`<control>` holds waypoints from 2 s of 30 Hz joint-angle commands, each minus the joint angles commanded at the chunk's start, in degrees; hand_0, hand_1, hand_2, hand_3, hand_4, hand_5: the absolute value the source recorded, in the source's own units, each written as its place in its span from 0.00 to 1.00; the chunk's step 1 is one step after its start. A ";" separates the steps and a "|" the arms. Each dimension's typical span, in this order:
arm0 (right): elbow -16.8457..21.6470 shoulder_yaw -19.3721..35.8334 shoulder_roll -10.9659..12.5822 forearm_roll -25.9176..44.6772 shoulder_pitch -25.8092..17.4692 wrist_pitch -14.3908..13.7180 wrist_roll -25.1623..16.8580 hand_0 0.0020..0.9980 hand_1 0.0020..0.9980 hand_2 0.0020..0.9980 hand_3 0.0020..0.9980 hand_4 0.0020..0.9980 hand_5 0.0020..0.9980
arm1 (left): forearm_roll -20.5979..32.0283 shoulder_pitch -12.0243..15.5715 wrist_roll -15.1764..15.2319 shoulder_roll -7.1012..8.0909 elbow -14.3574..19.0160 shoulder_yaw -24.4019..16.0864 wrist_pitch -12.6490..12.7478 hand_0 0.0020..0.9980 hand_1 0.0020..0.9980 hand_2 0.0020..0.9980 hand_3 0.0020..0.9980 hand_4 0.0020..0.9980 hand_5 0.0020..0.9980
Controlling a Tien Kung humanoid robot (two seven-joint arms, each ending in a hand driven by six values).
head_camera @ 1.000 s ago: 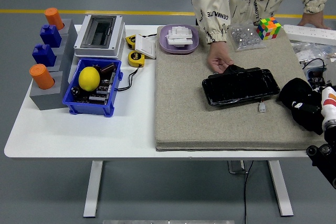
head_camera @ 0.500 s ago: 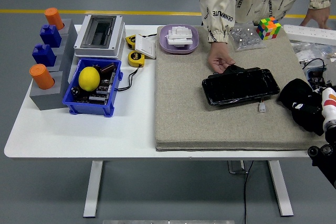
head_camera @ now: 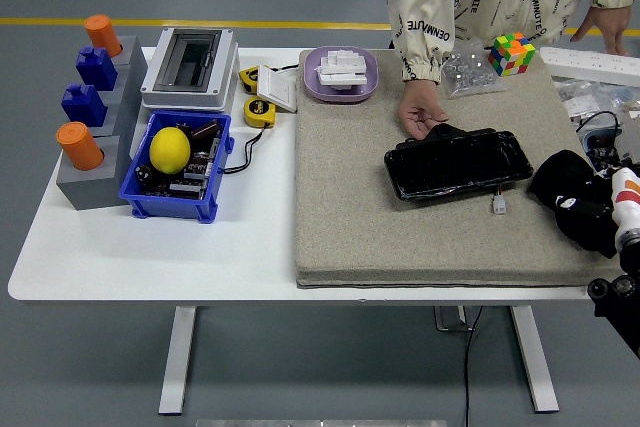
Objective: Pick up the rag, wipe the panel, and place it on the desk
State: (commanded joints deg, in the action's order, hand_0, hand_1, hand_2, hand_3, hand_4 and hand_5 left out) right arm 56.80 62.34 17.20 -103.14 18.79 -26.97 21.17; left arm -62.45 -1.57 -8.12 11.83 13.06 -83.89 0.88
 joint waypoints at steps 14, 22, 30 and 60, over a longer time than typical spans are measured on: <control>0.04 0.36 0.03 0.14 0.23 0.61 -0.81 0.71 0.66 0.74 0.64 1.00 0.47 | -0.18 -0.10 0.00 -0.13 -0.01 -0.36 -0.03 0.61 0.64 0.66 0.56 0.63 0.44; -0.03 0.81 0.12 0.18 0.20 1.17 -1.04 0.76 0.72 0.79 0.78 1.00 0.49 | -0.21 -0.17 0.00 -0.14 -0.02 -0.47 -0.02 0.61 0.64 0.66 0.56 0.63 0.44; -0.06 0.94 0.09 0.22 0.21 2.16 -1.21 0.78 0.74 0.81 0.83 1.00 0.51 | -0.25 -0.22 0.01 -0.19 0.01 -0.62 -0.03 0.61 0.64 0.66 0.56 0.63 0.44; 1.72 3.12 1.04 -1.29 -0.44 4.78 -1.91 0.90 0.85 0.92 0.94 1.00 0.61 | -0.21 -0.10 -0.01 -0.29 0.01 -0.60 -0.04 0.61 0.64 0.66 0.56 0.63 0.44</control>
State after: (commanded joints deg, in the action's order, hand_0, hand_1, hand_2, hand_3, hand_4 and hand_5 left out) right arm 58.53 65.46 18.24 -104.44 18.35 -22.19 19.26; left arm -62.66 -1.68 -8.13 11.54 13.07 -84.48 0.83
